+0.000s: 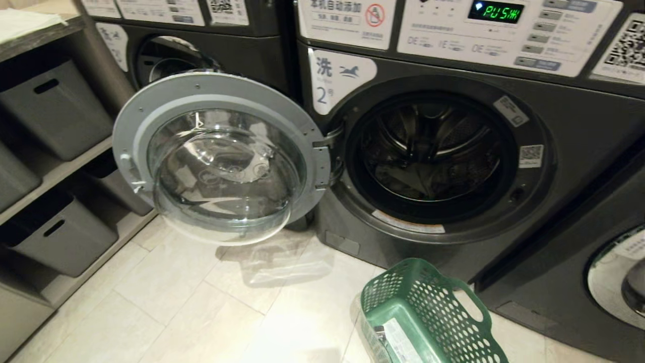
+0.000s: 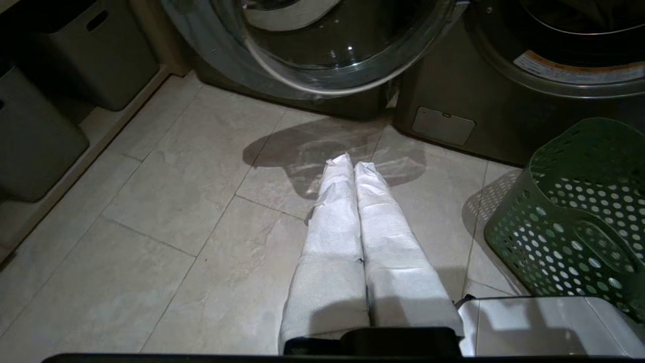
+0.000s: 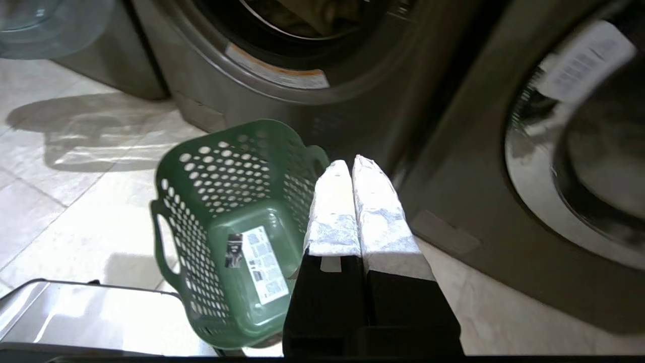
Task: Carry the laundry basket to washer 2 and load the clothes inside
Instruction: Close the washing machine door with the left hand
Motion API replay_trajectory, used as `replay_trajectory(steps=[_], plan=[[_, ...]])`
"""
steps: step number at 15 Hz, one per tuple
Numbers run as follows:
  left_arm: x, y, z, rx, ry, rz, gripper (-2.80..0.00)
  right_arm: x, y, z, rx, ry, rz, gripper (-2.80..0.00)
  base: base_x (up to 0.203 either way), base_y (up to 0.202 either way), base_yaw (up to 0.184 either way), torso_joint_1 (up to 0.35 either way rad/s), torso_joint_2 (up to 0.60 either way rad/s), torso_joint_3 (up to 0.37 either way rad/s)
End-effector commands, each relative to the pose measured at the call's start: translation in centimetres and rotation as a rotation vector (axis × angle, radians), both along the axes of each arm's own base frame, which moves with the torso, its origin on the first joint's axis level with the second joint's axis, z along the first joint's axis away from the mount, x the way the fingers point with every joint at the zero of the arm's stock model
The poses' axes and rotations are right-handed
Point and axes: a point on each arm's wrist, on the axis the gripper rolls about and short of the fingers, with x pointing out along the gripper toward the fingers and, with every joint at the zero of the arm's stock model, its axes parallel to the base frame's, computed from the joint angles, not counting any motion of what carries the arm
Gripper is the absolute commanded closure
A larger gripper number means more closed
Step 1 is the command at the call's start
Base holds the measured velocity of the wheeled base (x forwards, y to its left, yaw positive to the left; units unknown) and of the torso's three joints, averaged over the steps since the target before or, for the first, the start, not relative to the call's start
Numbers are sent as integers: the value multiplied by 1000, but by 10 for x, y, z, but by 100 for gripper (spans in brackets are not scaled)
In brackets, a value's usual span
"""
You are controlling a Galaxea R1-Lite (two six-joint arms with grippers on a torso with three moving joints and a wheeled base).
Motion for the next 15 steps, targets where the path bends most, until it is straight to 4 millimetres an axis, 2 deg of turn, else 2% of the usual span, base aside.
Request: replay_trajectory(steps=[1, 6, 15], plan=[[0, 0, 0, 1, 2, 0, 0, 0, 0, 0, -1, 2, 0, 0, -1, 5, -175, 5, 0, 5], [0, 0, -1, 1, 4, 0, 0, 0, 0, 0, 3, 1, -1, 0, -1, 6, -134, 3, 3, 2], [0, 0, 0, 5, 2, -6, 0, 0, 0, 0, 25, 1, -10, 0, 0, 0, 0, 0, 0, 0]])
